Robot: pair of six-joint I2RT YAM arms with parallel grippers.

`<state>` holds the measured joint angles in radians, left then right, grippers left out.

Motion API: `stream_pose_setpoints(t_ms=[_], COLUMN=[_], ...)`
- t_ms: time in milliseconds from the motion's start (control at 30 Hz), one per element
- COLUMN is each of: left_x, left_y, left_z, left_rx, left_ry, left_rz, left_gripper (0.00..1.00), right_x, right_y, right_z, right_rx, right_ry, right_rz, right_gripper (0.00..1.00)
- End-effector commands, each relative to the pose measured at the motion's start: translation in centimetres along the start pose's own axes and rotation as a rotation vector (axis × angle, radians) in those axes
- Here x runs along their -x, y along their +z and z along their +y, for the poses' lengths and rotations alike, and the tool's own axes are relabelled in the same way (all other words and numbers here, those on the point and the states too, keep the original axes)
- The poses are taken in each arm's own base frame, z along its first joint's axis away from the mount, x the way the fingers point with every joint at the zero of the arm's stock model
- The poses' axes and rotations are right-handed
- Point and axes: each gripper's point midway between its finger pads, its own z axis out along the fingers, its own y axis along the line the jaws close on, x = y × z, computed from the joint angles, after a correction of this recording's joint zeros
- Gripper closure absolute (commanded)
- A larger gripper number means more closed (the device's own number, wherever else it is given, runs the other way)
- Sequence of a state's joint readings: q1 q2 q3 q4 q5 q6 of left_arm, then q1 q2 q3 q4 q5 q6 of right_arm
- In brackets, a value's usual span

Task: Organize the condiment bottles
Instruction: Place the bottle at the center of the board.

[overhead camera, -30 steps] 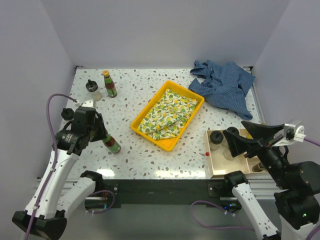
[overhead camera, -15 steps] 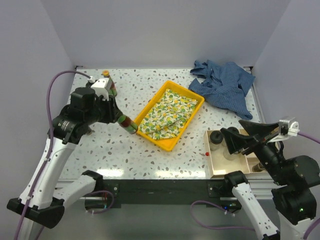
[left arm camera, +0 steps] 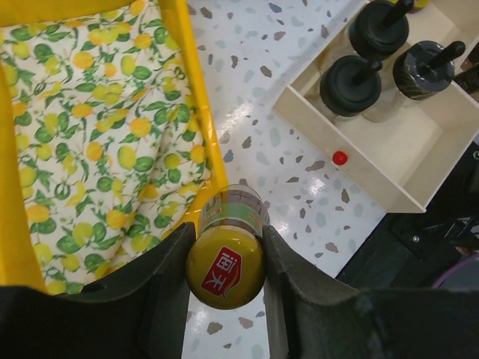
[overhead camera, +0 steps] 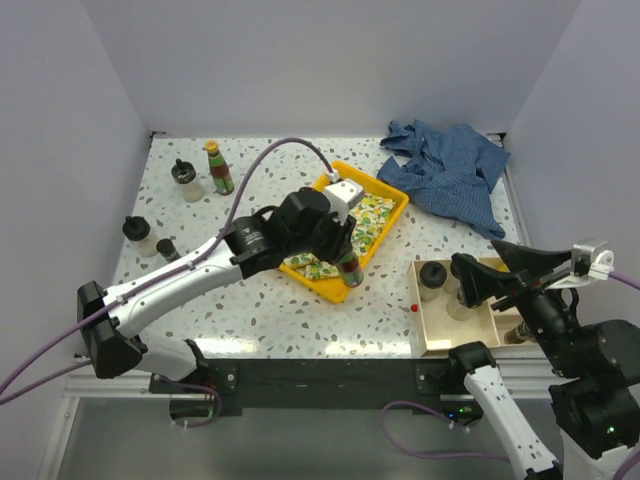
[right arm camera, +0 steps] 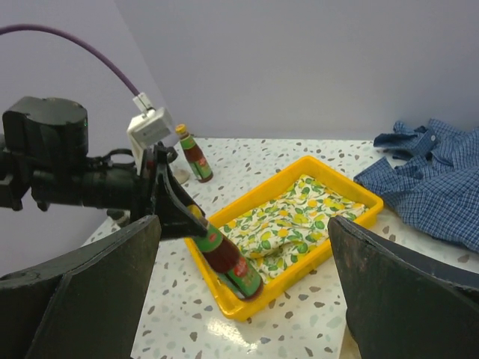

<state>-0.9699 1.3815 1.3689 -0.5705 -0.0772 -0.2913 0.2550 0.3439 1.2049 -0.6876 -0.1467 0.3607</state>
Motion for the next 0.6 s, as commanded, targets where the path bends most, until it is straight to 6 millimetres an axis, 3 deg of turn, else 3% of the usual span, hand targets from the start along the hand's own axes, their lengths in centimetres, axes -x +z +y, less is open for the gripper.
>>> stream_pose_setpoints(t_ms=[0, 133, 233, 367, 567], left_x=[9.4, 8.4, 7.4, 5.7, 4.0], left_y=[0.4, 3.3, 5.4, 8.0, 9.7], left_z=[-5.0, -8.3, -9.4, -9.7, -9.5], left_rx=[-0.069, -0.115, -0.124, -0.120, -0.099], left_ry=[0.058, 0.108, 0.123, 0.137, 0.144], left_rz=[-0.331, -0.309, -0.289, -0.243, -0.192], left_gripper=[1.00, 1.00, 1.00, 1.00, 0.83], right_x=[2.0, 2.4, 2.6, 2.9, 2.6], right_y=[-1.1, -1.6, -1.7, -1.9, -1.7], right_z=[0.1, 0.2, 0.1, 0.1, 0.0], right_rx=[-0.012, -0.013, -0.022, -0.027, -0.025], right_ry=[-0.026, -0.027, -0.035, -0.049, -0.053], right_rz=[-0.077, -0.101, -0.104, -0.111, -0.096], right_gripper=[0.01, 0.01, 0.01, 0.01, 0.01])
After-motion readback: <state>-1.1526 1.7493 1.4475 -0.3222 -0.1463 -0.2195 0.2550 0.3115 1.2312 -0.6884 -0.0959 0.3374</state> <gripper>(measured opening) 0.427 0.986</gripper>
